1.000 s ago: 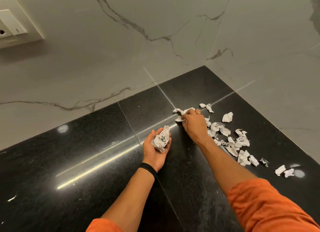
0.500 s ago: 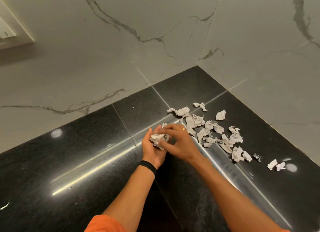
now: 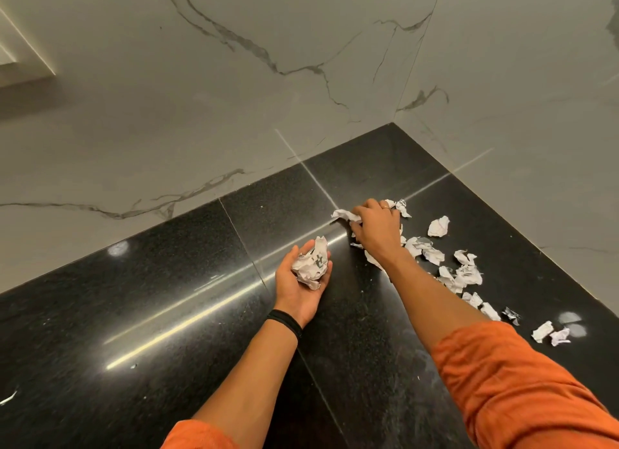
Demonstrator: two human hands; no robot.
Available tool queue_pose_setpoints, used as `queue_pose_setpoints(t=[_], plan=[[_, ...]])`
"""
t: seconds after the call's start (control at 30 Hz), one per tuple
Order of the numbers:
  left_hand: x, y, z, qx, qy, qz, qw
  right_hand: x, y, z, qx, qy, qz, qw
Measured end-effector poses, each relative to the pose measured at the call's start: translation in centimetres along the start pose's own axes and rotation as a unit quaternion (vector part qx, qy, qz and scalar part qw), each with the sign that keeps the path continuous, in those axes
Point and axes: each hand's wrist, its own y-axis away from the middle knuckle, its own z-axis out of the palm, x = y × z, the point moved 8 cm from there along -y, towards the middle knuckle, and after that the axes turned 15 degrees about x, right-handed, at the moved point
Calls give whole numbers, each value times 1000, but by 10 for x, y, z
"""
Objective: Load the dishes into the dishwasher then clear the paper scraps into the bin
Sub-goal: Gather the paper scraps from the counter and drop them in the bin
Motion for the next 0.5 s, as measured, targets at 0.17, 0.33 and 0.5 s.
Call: queue_pose_setpoints(t=[0.17,0.33,0.5], plan=[[-1,6,4,3,-7,6,1000,-25,19,-42,118,-200,4,973],[-11,22,14,-31,-6,-9,999,-78,75,-68,27,-309,-78,947],[-19,41,20,-96,4,-46,994,-92,106,-70,-20,-302,-163,939]])
